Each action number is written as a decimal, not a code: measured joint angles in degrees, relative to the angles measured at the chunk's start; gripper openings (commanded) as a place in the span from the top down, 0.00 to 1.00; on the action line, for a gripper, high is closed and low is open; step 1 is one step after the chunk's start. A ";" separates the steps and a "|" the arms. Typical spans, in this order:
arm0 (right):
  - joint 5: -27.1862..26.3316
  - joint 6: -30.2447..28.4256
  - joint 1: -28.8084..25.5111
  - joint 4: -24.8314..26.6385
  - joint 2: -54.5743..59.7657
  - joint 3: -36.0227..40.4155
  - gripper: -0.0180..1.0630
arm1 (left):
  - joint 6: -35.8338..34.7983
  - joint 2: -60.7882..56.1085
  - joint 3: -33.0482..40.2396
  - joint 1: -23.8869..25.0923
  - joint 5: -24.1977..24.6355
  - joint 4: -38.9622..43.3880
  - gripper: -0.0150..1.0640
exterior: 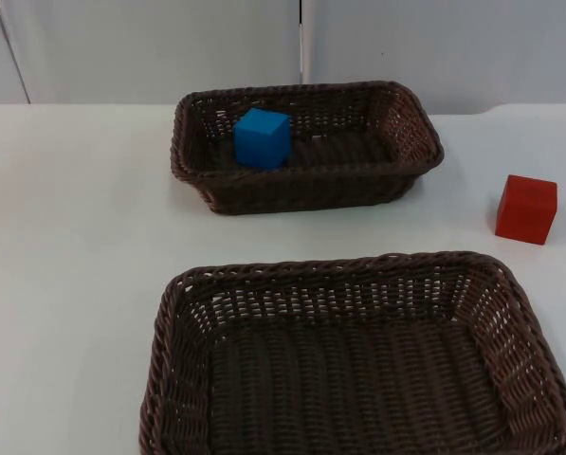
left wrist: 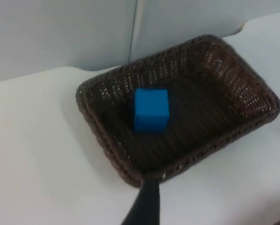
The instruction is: Pick up one cube with the left hand and place it into the upper basket. Pick up one cube with the right hand and place it into the lower basket.
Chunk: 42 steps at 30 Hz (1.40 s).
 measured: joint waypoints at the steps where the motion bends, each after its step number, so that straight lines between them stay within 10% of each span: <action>1: 0.00 0.00 0.00 0.00 0.00 0.00 0.01 | 0.00 -2.19 2.92 0.00 -0.83 0.35 0.26; 25: 0.00 0.00 0.00 0.00 0.00 0.00 0.01 | 0.00 -30.73 24.92 0.00 -2.86 0.74 0.26; 42: 0.00 0.00 0.00 0.00 0.00 0.00 0.01 | 0.00 -39.39 27.35 0.00 3.27 3.06 0.26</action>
